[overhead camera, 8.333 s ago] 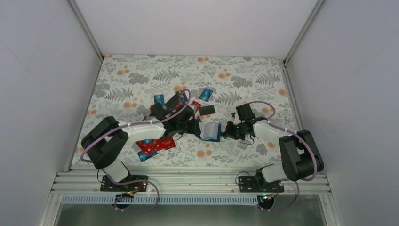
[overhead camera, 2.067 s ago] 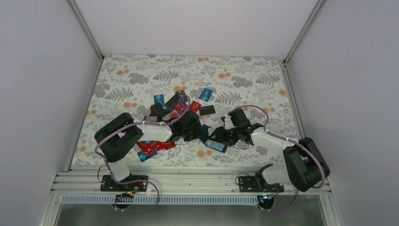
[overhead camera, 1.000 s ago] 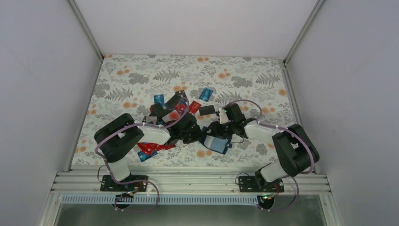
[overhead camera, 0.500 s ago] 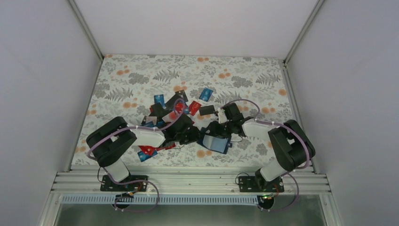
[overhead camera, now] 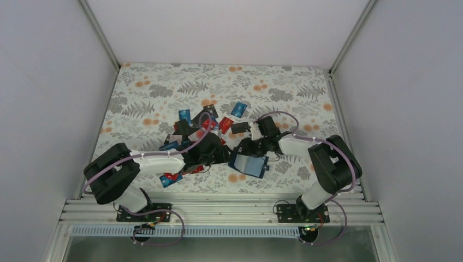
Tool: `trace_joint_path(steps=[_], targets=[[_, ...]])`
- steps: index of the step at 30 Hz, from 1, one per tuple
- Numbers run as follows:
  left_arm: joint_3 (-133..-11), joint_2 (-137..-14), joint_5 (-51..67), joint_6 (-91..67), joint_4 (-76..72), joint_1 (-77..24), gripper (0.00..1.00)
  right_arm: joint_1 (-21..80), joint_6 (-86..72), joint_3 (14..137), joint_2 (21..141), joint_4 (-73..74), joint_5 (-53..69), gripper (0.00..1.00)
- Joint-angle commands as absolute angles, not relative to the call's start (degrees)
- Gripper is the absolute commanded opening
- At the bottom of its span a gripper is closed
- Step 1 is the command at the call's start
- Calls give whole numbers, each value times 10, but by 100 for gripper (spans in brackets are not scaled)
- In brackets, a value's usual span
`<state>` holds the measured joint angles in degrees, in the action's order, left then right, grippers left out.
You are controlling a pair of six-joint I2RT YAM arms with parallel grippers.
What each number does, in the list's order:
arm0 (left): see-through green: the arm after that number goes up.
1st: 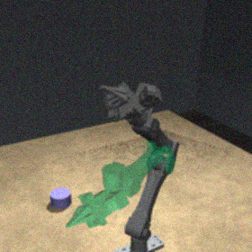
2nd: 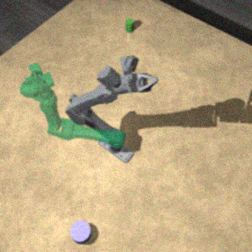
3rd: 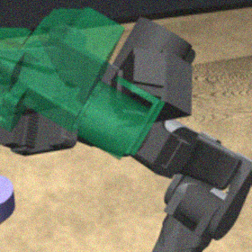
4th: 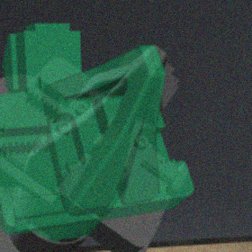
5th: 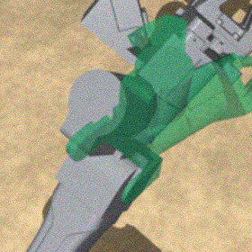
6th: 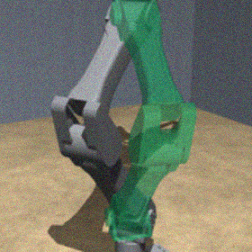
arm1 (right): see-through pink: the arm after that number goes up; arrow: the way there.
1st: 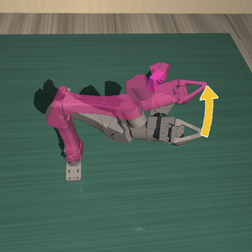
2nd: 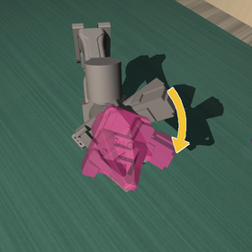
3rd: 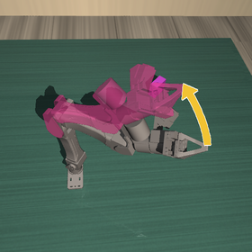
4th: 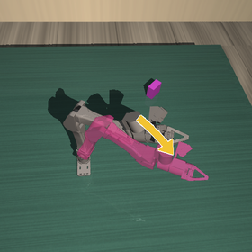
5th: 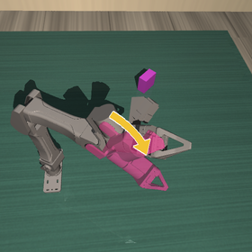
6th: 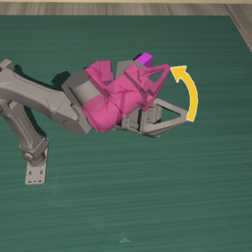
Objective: Put the credit cards into the card holder
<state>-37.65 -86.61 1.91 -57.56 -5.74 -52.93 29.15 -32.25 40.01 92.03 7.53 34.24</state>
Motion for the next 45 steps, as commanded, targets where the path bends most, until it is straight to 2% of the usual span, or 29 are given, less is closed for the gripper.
trace_joint_path(steps=[1,6,12,21,28,33,45], targets=[[-391,-849,-46,-503,-6,-545,54,295,-291,428,923,99,342,46],[-392,-833,-72,-440,-9,-561,54,296,-284,432,900,124,336,46],[-379,-847,-23,-398,-60,-561,54,296,-290,414,864,141,327,46],[-390,-889,1,-385,-85,-561,41,297,-314,374,854,100,340,46],[-391,-911,15,-388,-97,-561,36,297,-313,383,872,88,343,46],[-400,-931,27,-388,-99,-561,28,297,-306,413,898,87,348,46],[-410,-970,103,-393,-145,-546,22,295,-277,449,937,103,334,45]])
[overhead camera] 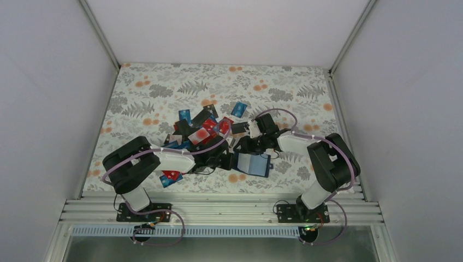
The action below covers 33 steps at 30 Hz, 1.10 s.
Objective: Put the credit cards into the card holder
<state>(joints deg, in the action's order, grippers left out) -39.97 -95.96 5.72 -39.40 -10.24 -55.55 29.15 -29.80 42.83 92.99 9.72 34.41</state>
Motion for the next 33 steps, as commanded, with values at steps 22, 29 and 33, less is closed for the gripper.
trace_joint_path(steps=[22,29,33], targets=[[-378,-1033,206,-484,-288,-500,2,282,-269,460,920,117,323,44],[-372,-1015,150,-512,-252,-490,2,270,-270,470,876,135,306,44],[-369,-1002,117,-535,-220,-491,2,268,-280,459,850,136,289,43]])
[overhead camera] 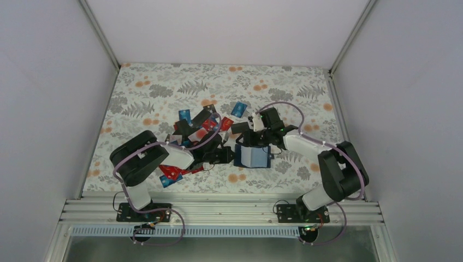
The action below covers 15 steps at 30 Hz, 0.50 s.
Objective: Put the credit cards into the card holder
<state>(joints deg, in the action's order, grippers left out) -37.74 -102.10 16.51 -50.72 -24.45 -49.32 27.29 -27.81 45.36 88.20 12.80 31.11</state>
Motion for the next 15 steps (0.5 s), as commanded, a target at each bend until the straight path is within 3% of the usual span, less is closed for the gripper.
trace_joint_path(steps=[1,10,13,15], targets=[[-368,-998,111,-538,-215,-491,2,269,-284,454,842,135,284,43],[-373,-942,73,-517,-145,-493,6,269,-328,389,780,115,232,42],[-369,-909,52,-505,-113,-495,15,269,-320,399,795,108,241,42],[-367,-888,40,-495,-93,-496,29,269,-315,416,813,106,245,42]])
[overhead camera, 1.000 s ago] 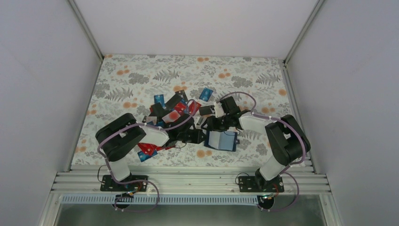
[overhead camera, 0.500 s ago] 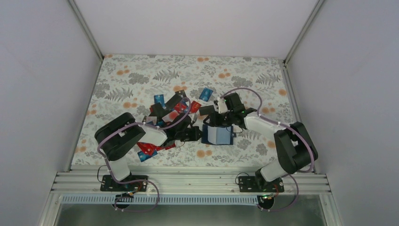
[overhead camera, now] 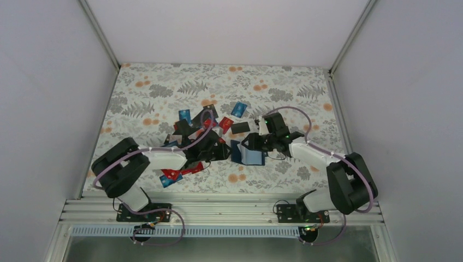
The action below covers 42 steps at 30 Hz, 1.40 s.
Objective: Put the credit cards into the card holder
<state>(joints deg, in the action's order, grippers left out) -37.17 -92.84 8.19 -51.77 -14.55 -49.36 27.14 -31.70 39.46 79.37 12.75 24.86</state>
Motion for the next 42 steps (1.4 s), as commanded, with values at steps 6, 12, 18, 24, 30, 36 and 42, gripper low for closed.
trace_joint_path(steps=[6,12,18,24,30,36,42], targets=[[-354,-815,-14,-486,-12,-495,51,268,-305,471,863,89,262,41],[-352,-726,-73,-460,74,-473,59,269,-292,517,916,75,279,41],[-337,-675,-50,-426,95,-399,61,270,-268,579,989,64,343,41],[-301,-675,76,-400,45,-288,61,289,-254,642,1054,55,388,41],[-290,-713,185,-386,-13,-217,60,312,-246,721,1132,63,407,40],[-287,-738,247,-385,-37,-177,61,338,-232,771,1183,76,424,38],[-291,-772,276,-377,-35,-160,61,358,-223,796,1221,75,431,36]])
